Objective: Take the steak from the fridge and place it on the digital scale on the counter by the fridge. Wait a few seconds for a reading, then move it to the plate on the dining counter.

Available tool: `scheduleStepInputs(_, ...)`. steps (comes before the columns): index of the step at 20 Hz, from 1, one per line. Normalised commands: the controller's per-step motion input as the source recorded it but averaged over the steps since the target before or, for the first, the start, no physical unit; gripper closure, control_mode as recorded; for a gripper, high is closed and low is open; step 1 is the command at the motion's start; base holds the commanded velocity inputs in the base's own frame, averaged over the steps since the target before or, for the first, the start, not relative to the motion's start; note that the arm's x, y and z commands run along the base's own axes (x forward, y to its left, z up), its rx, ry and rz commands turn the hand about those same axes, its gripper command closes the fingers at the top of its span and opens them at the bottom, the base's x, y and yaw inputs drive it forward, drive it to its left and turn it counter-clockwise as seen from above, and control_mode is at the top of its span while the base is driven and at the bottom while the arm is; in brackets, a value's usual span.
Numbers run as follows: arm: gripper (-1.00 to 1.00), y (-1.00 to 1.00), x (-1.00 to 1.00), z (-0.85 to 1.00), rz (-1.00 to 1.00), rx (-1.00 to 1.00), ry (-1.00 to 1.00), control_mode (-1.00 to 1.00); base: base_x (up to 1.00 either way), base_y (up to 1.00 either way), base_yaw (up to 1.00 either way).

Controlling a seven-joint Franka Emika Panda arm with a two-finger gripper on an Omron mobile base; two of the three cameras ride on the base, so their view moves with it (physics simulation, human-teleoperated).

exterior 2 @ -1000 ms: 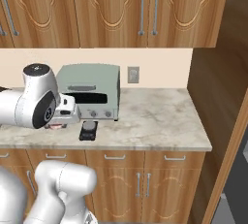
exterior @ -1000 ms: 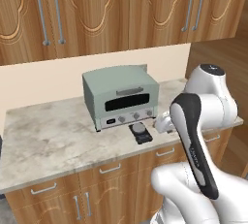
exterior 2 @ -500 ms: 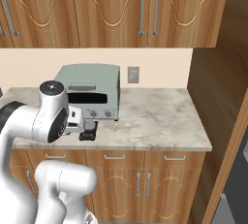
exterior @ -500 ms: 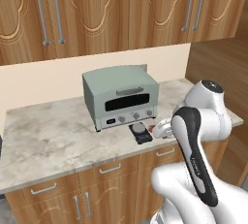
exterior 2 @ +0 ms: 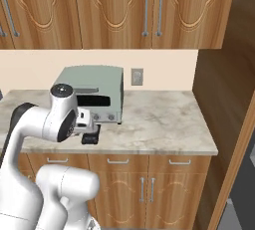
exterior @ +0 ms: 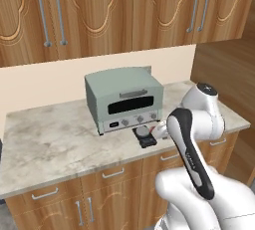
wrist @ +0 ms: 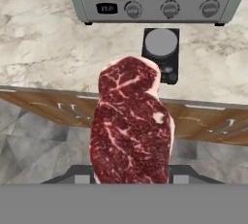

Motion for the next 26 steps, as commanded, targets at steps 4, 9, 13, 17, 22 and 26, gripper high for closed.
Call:
scheduleStepInputs(4,1.00,-0.07,0.55,-0.29,0.01,-0.01,0.00,-1.00,0.00,0.00,0.00)
scheduleStepInputs(9,1.00,0.00,0.23,-0.33,0.00,-0.01,0.00,-1.00,0.00,0.00,0.00)
scheduleStepInputs(13,1.00,0.00,0.11,-0.32,0.00,0.00,0.00,-1.00,0.00,0.00,0.00)
scheduleStepInputs(17,1.00,0.04,0.10,-0.04,0.00,0.00,-0.02,-1.00,0.00,0.00,0.00)
scheduleStepInputs(22,1.00,0.17,0.41,-0.22,0.00,0.00,0.00,-1.00,0.00,0.00,0.00)
scheduleStepInputs(26,1.00,0.05,0.42,-0.05,0.00,0.00,0.00,-1.00,0.00,0.00,0.00)
